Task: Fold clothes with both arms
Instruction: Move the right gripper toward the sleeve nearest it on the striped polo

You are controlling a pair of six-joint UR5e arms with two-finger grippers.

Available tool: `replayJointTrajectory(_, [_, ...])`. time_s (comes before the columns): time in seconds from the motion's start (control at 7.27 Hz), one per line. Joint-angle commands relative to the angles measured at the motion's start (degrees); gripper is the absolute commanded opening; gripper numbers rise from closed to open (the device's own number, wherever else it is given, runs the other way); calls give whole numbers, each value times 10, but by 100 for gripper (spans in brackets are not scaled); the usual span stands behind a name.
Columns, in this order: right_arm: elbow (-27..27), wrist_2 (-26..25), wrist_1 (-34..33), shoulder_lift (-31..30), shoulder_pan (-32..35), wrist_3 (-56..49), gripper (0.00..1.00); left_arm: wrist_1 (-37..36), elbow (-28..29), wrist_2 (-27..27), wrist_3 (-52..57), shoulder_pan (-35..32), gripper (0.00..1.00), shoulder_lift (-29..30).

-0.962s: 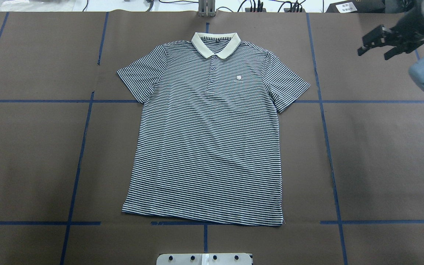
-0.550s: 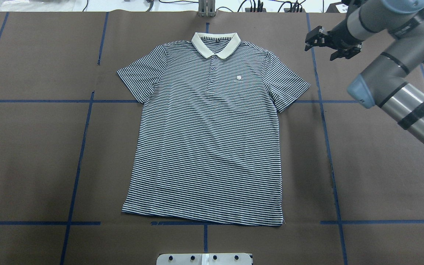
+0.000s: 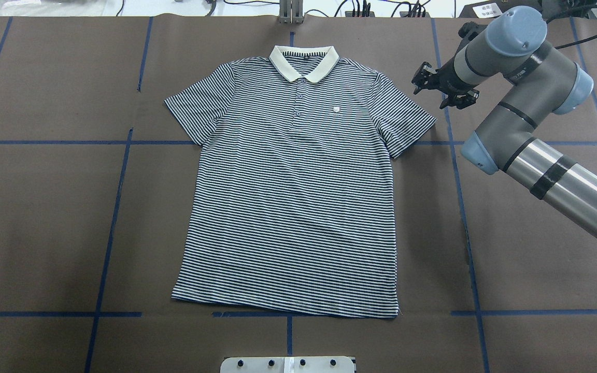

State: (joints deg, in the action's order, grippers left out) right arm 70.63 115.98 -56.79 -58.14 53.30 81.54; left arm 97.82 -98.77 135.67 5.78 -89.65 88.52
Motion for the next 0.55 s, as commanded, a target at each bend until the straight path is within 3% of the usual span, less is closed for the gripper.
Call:
replayJointTrajectory(0.0, [-2,13,-4,-13,-5,2,72,0,0,1,0,0,100,0])
replayJointTrajectory(0.27, [-2,15,-6,-24,-6,2,69,2,-1,1,0,0,100,1])
replayJointTrajectory(0.41, [-2,15,-6,-24,-8,3,62,8,-1,1,-1,0,100,0])
